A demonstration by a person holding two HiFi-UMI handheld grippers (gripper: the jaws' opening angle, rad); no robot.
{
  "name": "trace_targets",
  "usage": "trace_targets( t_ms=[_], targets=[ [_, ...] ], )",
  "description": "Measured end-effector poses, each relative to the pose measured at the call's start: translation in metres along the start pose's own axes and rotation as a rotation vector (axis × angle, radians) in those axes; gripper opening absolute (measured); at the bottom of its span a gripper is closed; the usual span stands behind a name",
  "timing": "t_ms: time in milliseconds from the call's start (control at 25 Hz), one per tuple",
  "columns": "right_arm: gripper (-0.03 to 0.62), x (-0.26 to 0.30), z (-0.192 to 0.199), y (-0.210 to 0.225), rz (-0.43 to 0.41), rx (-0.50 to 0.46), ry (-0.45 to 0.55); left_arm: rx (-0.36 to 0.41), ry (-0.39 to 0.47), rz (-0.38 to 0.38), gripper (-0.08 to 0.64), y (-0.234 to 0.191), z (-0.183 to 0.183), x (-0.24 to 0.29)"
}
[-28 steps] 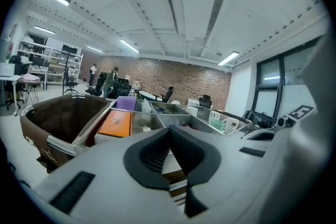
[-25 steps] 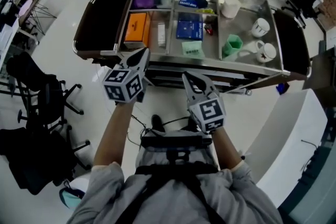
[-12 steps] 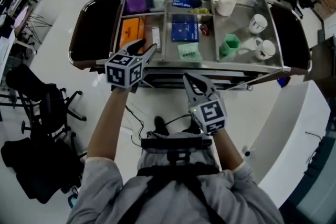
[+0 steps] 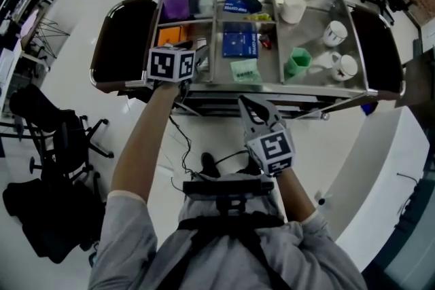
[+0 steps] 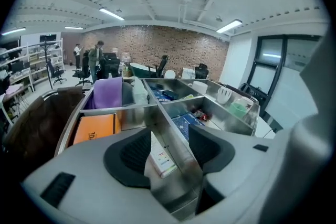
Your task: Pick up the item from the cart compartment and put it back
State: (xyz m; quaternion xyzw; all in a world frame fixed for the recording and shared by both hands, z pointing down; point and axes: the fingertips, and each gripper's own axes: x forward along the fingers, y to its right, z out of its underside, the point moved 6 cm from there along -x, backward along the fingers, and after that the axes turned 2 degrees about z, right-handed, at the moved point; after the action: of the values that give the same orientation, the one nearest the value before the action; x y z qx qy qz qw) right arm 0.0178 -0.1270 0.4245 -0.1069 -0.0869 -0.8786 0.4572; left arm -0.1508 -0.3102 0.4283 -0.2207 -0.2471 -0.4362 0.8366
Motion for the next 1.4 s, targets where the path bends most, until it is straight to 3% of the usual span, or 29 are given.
trace_targets(
  t_ms=[400,760,1400],
  targets=[
    [0.009,0.002,-0.009,0.005,0.007,0.008,-0.002,-0.083,-0.135,-0.037,0.231,-0.025,0.005,0.035],
    [0.009,0.003,-0.008,0.007,0.010,0.008,-0.002,-0.073,-0.287,-0.075,0.230,-0.031,0.012,0.055],
    [0.009,0.000,-0.006,0.015,0.023,0.005,-0.003,-0.001,-0.400,-0.131,0.230,-0.029,0.022,0.069]
  ],
)
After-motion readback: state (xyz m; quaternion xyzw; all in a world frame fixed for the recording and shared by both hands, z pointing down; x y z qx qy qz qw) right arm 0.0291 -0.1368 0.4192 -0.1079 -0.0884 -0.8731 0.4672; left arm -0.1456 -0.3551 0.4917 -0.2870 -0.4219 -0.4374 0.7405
